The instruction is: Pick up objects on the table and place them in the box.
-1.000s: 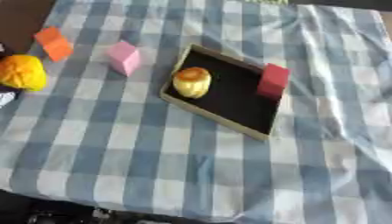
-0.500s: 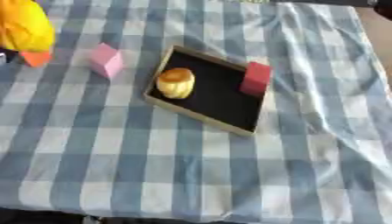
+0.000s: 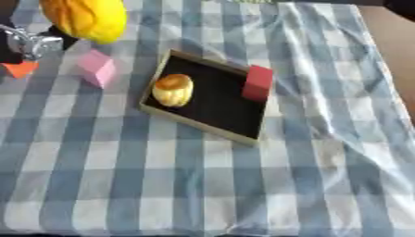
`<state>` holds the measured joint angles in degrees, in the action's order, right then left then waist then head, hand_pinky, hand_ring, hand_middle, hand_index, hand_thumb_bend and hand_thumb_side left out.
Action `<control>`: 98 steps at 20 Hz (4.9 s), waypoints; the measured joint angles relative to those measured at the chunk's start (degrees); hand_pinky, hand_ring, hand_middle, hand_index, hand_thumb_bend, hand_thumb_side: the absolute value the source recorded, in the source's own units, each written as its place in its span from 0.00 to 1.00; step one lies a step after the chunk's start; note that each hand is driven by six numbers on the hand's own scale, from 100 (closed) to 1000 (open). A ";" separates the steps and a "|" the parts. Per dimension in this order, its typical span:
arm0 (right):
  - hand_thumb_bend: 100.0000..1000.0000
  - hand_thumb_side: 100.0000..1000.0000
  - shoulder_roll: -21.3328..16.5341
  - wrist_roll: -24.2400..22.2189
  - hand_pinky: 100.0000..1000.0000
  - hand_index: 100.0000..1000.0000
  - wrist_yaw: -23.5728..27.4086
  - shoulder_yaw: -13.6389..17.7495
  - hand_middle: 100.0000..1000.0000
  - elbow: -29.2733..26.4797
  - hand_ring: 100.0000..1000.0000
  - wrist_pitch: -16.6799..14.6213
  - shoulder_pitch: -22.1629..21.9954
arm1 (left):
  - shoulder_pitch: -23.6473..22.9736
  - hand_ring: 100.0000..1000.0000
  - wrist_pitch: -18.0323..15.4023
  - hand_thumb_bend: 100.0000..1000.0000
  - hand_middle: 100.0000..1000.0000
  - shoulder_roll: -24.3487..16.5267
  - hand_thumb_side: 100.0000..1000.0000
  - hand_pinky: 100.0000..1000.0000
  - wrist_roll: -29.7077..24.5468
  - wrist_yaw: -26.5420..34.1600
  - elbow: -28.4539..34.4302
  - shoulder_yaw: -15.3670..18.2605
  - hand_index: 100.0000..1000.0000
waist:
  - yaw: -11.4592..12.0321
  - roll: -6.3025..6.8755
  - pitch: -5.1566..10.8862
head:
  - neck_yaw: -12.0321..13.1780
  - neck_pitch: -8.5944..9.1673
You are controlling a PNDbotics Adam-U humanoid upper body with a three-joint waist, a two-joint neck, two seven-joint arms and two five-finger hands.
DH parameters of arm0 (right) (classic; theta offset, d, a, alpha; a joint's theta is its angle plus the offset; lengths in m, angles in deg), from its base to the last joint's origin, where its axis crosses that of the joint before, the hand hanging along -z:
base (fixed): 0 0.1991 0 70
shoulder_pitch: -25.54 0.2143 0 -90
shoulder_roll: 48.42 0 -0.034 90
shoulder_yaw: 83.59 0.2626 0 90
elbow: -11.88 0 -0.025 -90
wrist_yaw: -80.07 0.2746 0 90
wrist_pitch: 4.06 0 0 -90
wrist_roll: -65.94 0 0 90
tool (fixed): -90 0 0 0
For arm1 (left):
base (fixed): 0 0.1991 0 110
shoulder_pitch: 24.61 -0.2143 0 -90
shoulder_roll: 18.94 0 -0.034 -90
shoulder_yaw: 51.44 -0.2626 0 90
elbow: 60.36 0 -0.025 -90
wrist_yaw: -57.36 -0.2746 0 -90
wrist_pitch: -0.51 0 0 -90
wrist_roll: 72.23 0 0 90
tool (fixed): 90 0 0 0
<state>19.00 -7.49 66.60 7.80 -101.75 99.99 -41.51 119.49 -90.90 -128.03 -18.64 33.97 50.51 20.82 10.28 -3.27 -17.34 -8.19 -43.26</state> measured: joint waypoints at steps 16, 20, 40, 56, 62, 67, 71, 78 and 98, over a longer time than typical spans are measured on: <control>0.16 0.25 1.17 0.04 0.78 0.68 0.01 -0.03 0.52 0.00 0.72 -0.03 3.26 | 6.68 0.68 -4.33 0.20 0.60 13.93 0.00 0.78 -0.95 -4.75 -17.72 -7.22 0.72 | -1.76 0.00 -0.98 | 1.01 0.49; 0.16 0.25 1.52 0.14 0.78 0.68 0.02 -0.02 0.52 0.00 0.72 0.06 3.26 | 6.74 0.70 -5.88 0.26 0.62 15.72 0.03 0.79 -0.66 -5.76 -22.34 -7.87 0.74 | -1.97 0.00 -1.03 | 1.03 0.52; 0.16 0.26 2.48 0.42 0.78 0.68 0.06 0.01 0.52 0.00 0.72 0.32 3.30 | 6.40 0.91 -14.98 0.56 0.84 19.18 0.48 0.95 -2.34 -13.16 -32.58 -7.45 0.97 | -2.06 0.00 -1.06 | 1.22 -0.11; 0.16 0.26 1.95 1.32 0.78 0.68 0.05 0.78 0.52 0.00 0.72 0.71 1.19 | -2.37 0.89 -6.58 0.56 0.82 1.01 0.28 0.93 5.90 -11.08 -18.94 3.18 0.92 | 0.07 0.25 -1.06 | 0.81 -0.09; 0.17 0.26 1.46 1.60 0.78 0.68 0.04 1.08 0.52 0.00 0.72 0.84 1.13 | -7.74 0.91 -5.01 0.68 0.81 -6.98 0.19 0.96 3.51 -13.69 -21.01 4.62 0.88 | 0.40 0.25 -1.06 | 1.29 0.12; 0.17 0.26 1.46 1.74 0.78 0.68 0.04 1.09 0.51 0.00 0.72 1.00 1.10 | -7.63 0.90 -7.67 0.68 0.82 -7.59 0.15 0.96 1.22 -12.46 -24.41 4.48 0.91 | 0.50 0.22 -1.06 | 1.53 1.00; 0.17 0.26 1.46 1.96 0.78 0.68 0.04 1.10 0.51 0.00 0.72 1.22 0.71 | -6.11 0.90 -9.48 0.70 0.82 -7.33 0.15 0.96 0.69 -12.25 -26.98 4.36 0.93 | 0.40 0.22 -1.06 | 1.69 1.57; 0.17 0.26 1.46 1.98 0.78 0.68 0.07 1.10 0.51 0.00 0.72 1.28 0.71 | -3.61 0.91 -8.56 0.74 0.83 -6.93 0.18 0.96 2.37 -19.56 -33.22 5.10 0.93 | 0.34 -0.05 -1.56 | 2.52 2.58; 0.16 0.27 1.46 2.28 0.78 0.68 0.61 1.12 0.51 0.00 0.72 1.43 1.12 | -0.35 0.89 6.71 0.64 0.80 -5.74 0.30 0.94 9.91 -20.14 -46.08 10.66 0.87 | -0.97 -0.42 -3.99 | 2.36 4.40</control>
<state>20.46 -5.21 67.20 8.92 -101.75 101.42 -40.38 119.14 -84.19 -133.78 -8.73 13.83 4.44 31.48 9.31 -3.69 -21.33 -5.83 -38.86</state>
